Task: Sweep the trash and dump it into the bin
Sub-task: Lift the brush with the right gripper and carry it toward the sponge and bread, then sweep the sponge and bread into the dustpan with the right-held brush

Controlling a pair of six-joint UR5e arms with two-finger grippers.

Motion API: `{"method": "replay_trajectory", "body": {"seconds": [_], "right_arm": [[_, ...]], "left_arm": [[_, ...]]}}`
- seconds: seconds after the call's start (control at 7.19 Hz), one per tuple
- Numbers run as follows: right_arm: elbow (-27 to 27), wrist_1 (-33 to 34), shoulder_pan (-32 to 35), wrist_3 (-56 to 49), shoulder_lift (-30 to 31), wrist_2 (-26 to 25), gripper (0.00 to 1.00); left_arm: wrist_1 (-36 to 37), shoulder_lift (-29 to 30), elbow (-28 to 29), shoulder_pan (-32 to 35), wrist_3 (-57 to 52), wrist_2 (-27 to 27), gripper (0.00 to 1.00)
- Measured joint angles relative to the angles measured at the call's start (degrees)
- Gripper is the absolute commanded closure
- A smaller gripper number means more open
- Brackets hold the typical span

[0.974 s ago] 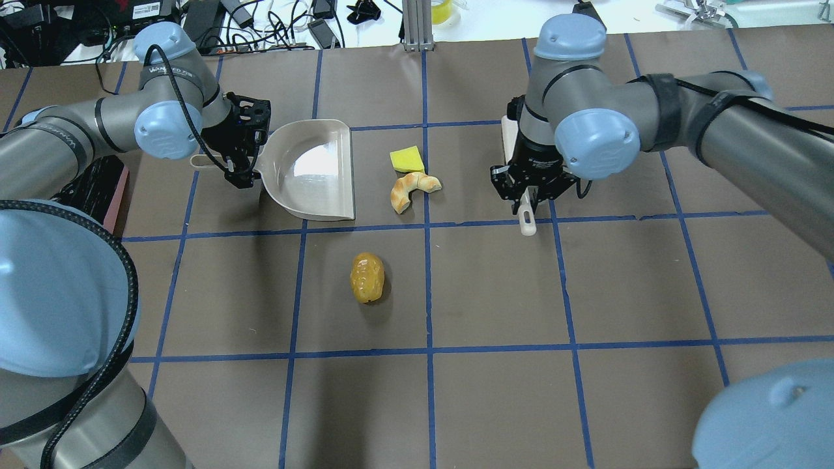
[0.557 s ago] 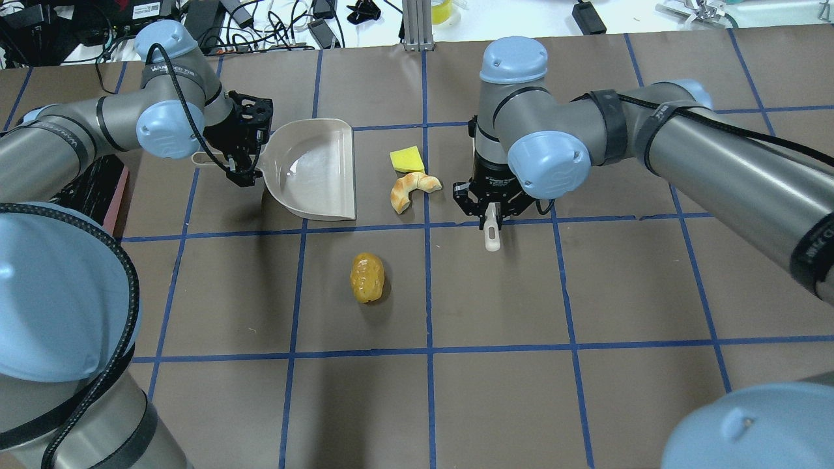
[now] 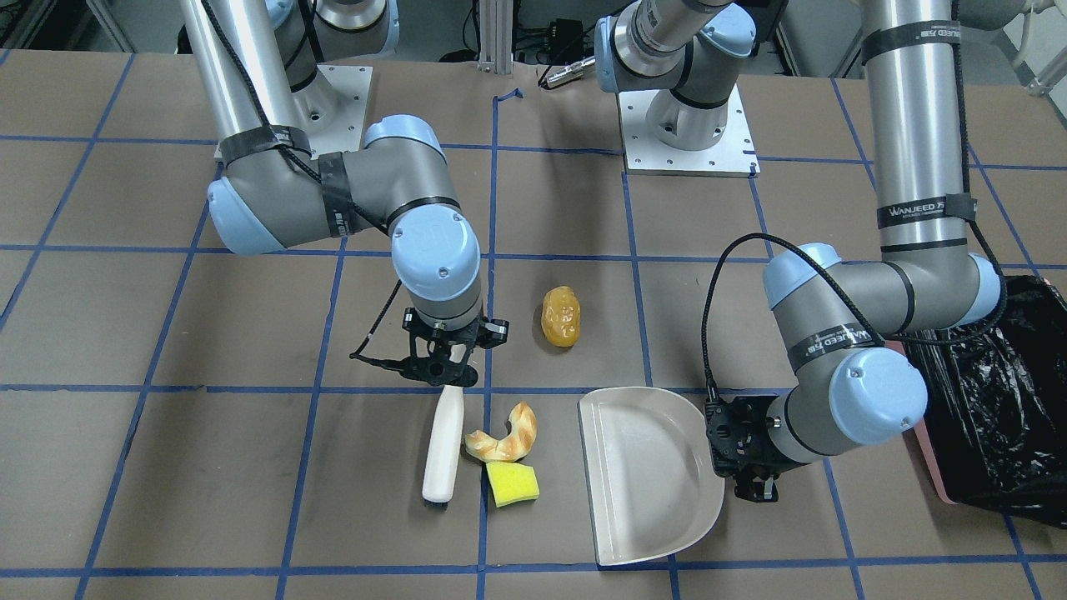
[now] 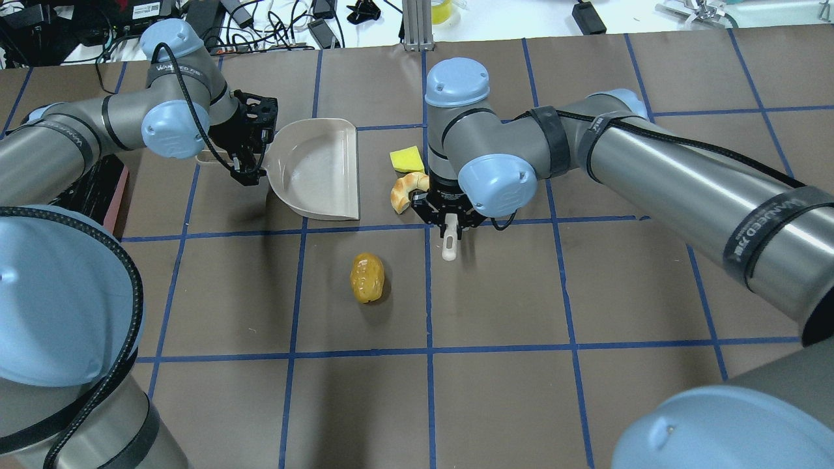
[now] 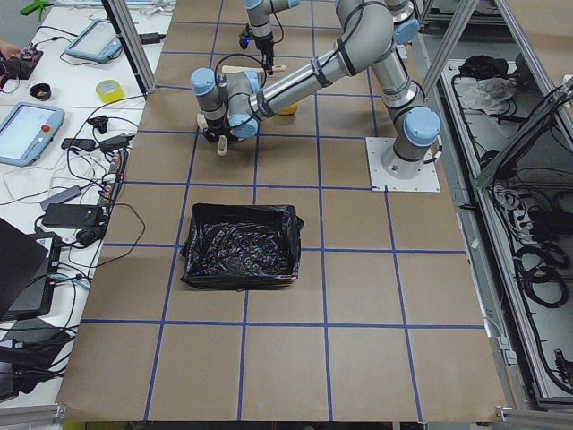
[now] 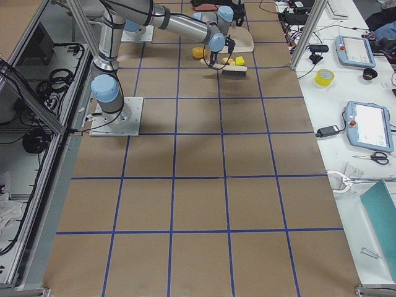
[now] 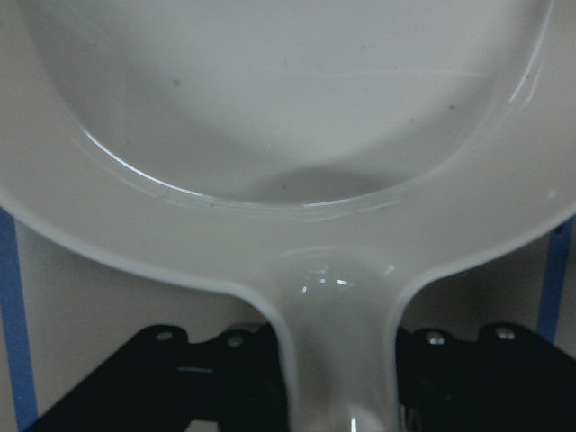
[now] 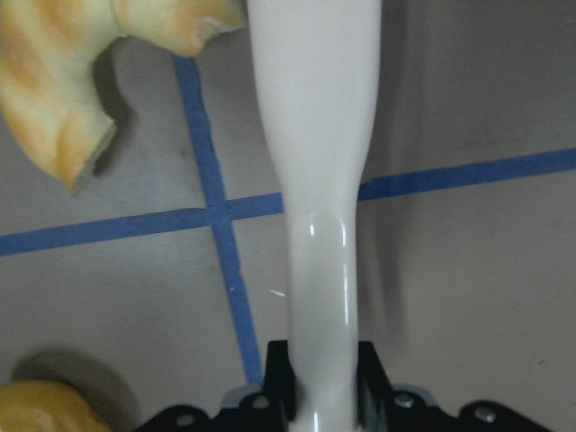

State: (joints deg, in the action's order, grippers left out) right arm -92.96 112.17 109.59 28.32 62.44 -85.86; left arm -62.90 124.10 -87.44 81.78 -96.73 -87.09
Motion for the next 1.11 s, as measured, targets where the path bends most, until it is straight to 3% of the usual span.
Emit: {"method": "replay_trajectory", "body": {"seconds": [1.11], "right_arm": [[22.57,0.83,12.09,19.58,-14.50,7.23,1.00]], "left_arm": [[-0.12,-0.10,0.07,0.05,0.06,-0.24,0.95]]}}
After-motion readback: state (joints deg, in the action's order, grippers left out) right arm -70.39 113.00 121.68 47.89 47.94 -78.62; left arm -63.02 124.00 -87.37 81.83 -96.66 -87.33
